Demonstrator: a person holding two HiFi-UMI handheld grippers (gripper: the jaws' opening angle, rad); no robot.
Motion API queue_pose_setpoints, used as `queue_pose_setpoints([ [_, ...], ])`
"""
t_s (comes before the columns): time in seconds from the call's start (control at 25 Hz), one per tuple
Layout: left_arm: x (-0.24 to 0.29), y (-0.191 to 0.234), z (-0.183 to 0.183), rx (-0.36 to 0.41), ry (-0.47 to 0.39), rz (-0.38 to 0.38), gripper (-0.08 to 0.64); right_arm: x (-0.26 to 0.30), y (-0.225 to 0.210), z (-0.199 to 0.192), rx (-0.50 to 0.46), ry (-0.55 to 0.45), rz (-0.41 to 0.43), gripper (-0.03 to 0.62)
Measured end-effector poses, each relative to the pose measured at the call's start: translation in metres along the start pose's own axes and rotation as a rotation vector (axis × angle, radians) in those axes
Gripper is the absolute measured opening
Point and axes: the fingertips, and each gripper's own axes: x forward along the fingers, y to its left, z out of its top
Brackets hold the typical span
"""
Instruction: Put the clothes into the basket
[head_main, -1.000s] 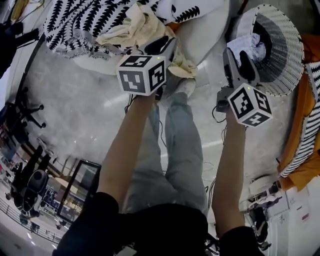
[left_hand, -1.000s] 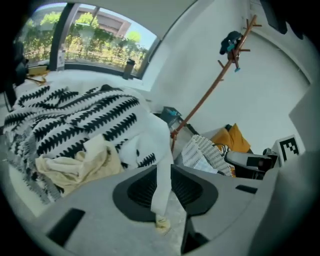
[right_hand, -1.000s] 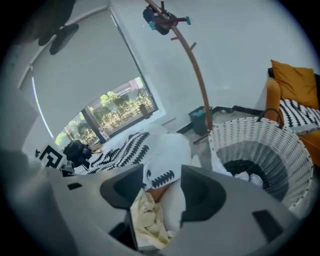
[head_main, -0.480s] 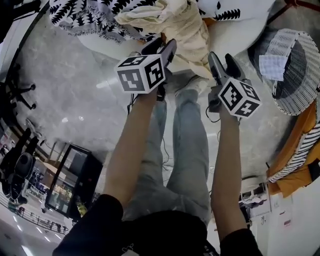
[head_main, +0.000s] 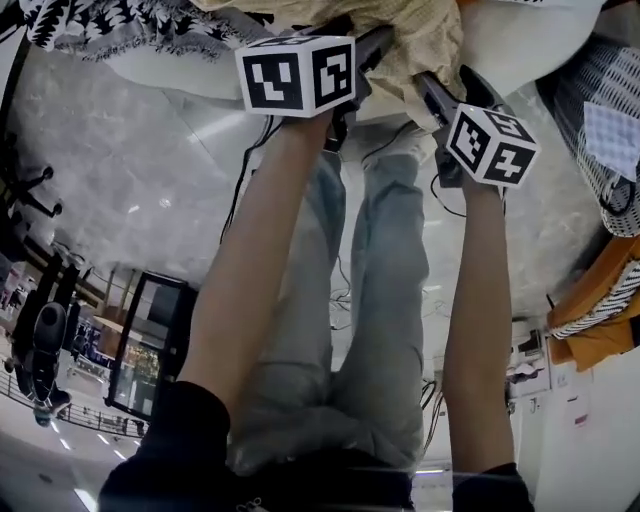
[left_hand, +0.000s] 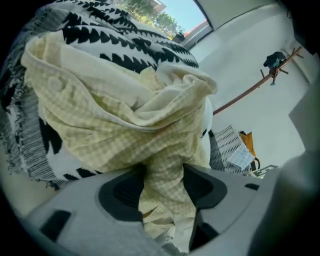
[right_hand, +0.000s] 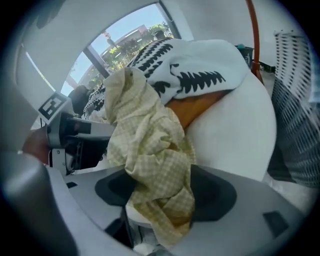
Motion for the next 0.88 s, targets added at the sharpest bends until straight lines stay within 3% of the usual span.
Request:
queue_pose_setpoints([
  [0.2,0.033,0.021,-0.009,-0.003,0.031,-0.013,0.19,0.045,-0.009,-0.022,0.136,0.016,0.028,0.29],
  [0.24,0.033,0.022,-0.01,-0.007,0.045,-0.025,0.154,0.047,-0.006,-0.023,0.161,0.02,0.041,0.265],
  [0.28,0.032,0.02,-0.01,-0.005,0.06,-0.04,0.11,0.045,-0.004,-0.022,0.175,0.028,0.049,0.2],
  [0.36,0.027,0.012,-0.008,0.006,0.082,-0.064,0.08,0.034,0.004,-0.017,0.175,0.044,0.056,0.12],
  [0.44,0.019,0.005,-0.003,0.019,0.088,-0.079,0.071,0.025,0.014,-0.009,0.167,0.046,0.078,0.093],
  [0.68,-0.022,-0.032,0.011,0.061,0.054,-0.129,0.069,-0.027,0.04,0.007,0.186,-0.041,0.135,0.081],
  [0.88,-0.064,-0.098,0.033,0.128,-0.006,-0.155,0.069,-0.102,0.052,0.036,0.166,-0.147,0.135,0.081],
])
